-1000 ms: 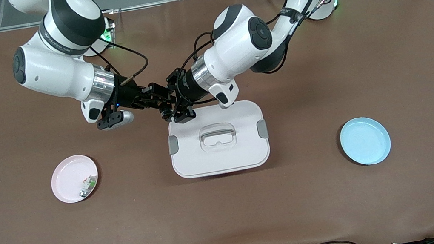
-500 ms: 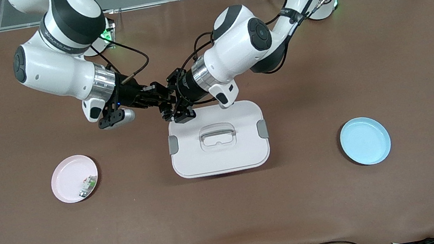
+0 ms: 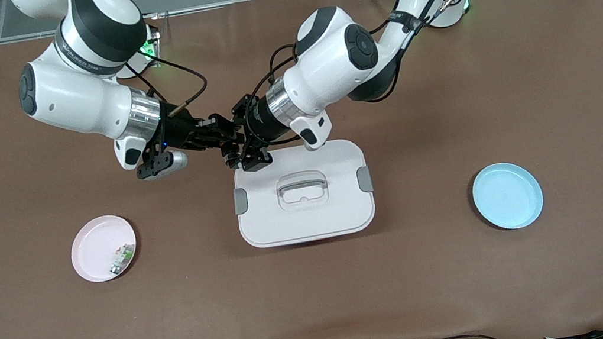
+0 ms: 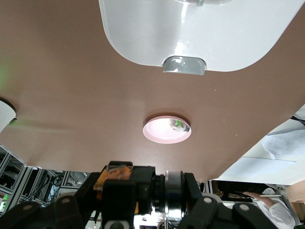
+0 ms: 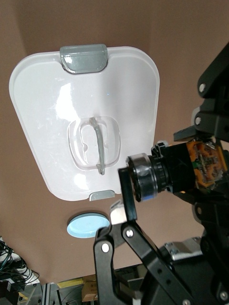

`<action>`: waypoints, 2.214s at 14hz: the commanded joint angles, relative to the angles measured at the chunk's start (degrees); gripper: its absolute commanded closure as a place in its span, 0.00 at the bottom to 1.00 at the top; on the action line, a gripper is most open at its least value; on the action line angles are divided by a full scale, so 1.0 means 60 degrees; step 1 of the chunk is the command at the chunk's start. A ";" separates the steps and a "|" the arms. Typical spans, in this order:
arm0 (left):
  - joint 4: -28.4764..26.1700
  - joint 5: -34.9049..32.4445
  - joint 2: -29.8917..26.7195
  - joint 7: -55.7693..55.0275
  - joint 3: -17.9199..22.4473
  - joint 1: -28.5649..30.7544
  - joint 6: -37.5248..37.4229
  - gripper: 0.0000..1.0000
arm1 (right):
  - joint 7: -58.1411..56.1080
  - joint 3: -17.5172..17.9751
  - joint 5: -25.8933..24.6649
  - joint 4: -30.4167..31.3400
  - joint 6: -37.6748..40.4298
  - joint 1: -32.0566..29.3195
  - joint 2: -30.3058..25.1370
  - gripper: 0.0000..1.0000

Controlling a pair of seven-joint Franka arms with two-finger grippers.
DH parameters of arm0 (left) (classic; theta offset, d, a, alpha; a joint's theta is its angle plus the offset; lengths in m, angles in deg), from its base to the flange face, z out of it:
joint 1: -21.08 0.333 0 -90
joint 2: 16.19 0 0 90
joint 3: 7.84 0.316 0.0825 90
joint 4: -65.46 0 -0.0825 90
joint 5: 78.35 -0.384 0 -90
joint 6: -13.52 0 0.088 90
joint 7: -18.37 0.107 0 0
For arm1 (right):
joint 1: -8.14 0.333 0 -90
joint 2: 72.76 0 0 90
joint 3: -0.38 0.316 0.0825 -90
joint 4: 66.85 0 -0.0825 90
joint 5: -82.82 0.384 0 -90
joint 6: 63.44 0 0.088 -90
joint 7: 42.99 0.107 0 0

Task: Transfer orange switch to right arm and place
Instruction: 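Open the left gripper and pull the switch away with the right gripper, then move the switch over the white plate while the left gripper withdraws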

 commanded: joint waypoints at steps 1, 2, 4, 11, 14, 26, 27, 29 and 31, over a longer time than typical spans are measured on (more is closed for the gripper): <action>-0.0044 0.0228 -0.0271 -0.0017 0.0052 0.0040 -0.0040 0.00 | 0.0052 -0.0069 -0.0005 0.0079 0.0035 0.0062 -0.0078 1.00; -0.0044 0.0228 -0.0271 -0.0032 0.0052 0.0055 -0.0040 0.00 | 0.0008 -0.0084 -0.0020 0.0065 0.0035 0.0062 -0.0078 1.00; -0.0044 0.0228 -0.0300 -0.0032 0.0052 0.0070 -0.0055 0.00 | -0.0355 -0.0084 -0.0703 -0.0008 0.0107 -0.0010 -0.0078 1.00; -0.0684 -0.0006 -0.0987 0.0420 0.0110 0.0405 -0.0640 0.00 | -0.5669 -0.0143 -0.4189 -0.0155 0.1558 -0.1401 0.0053 1.00; -0.1958 -0.0926 -0.1661 0.0845 0.0110 0.0494 -0.0597 0.00 | -0.6946 -0.0143 -0.5436 -0.0141 0.1719 -0.1856 0.0142 1.00; -0.5520 -0.5965 -0.2615 0.3304 0.0008 0.2893 -0.0538 0.00 | -1.2905 -0.0128 -0.7212 -0.0082 0.0140 -0.3964 0.1253 1.00; -0.5711 -0.6404 -0.2673 0.3946 0.0008 0.3245 -0.0509 0.00 | -1.3579 -0.0128 -0.7212 -0.0068 -0.0196 -0.4169 0.1443 1.00; -0.5917 -0.7211 -0.2703 0.5221 -0.0050 0.4109 -0.0364 0.00 | -1.4563 -0.0128 -0.7198 0.0136 -0.0899 -0.4550 0.1723 1.00; -0.5976 -0.7389 -0.2703 0.6785 -0.0124 0.4958 -0.0276 0.00 | -1.5107 -0.0128 -0.7198 0.0531 -0.1690 -0.4785 0.1884 1.00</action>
